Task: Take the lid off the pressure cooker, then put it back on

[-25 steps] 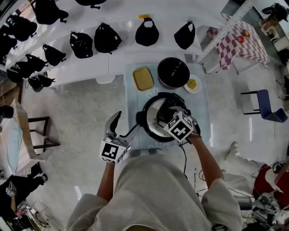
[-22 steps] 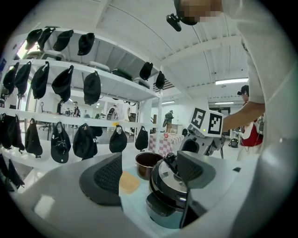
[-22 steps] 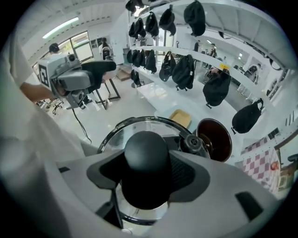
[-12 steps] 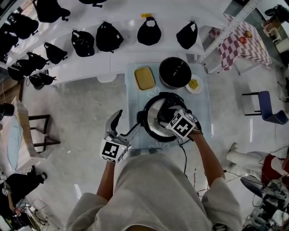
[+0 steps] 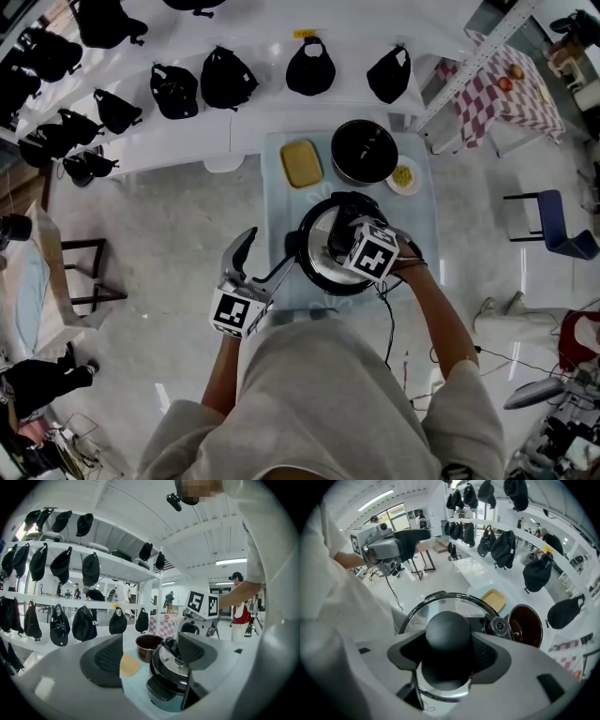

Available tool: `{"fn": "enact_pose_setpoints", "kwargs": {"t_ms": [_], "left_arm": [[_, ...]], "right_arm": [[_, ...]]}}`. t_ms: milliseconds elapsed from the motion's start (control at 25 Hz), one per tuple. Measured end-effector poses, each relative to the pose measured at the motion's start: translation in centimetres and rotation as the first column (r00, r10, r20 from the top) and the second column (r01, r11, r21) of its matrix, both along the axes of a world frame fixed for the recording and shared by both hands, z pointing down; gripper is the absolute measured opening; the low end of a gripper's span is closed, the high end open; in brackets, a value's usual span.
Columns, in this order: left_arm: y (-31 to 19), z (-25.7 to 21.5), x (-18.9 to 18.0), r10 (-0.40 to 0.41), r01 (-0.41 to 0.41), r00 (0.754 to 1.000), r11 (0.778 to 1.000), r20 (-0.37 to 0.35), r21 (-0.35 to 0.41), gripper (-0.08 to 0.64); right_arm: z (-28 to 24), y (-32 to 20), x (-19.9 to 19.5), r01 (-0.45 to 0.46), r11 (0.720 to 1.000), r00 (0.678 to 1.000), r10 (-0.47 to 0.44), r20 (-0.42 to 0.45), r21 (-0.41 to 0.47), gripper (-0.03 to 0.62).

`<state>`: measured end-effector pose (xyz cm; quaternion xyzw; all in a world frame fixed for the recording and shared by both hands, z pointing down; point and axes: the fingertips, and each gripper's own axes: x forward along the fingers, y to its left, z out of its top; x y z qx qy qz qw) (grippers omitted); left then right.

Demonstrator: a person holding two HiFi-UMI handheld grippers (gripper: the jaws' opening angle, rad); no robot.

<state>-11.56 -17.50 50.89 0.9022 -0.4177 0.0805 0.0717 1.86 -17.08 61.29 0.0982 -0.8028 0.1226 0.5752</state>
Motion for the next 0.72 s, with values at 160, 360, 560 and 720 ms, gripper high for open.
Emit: {"fn": "enact_pose_setpoints", "kwargs": {"t_ms": [160, 360, 560, 720], "left_arm": [[0.1, 0.1, -0.2, -0.007, 0.008, 1.000, 1.000, 0.001, -0.006, 0.354], [0.3, 0.1, -0.5, -0.011, 0.011, 1.000, 1.000, 0.004, -0.005, 0.354], [0.2, -0.4, -0.3, -0.012, 0.012, 1.000, 1.000, 0.001, 0.012, 0.354], [0.4, -0.5, -0.3, -0.012, 0.012, 1.000, 1.000, 0.001, 0.014, 0.354]], "right_arm": [[0.1, 0.3, -0.1, 0.120, 0.993, 0.992, -0.121, -0.029, -0.014, 0.276], [0.1, 0.5, -0.6, 0.239, 0.971, 0.970, -0.239, -0.049, -0.009, 0.281], [0.3, 1.1, -0.7, 0.344, 0.939, 0.936, -0.344, -0.079, -0.019, 0.278], [0.2, 1.2, -0.7, 0.342, 0.940, 0.937, -0.342, -0.065, -0.008, 0.278]]}}
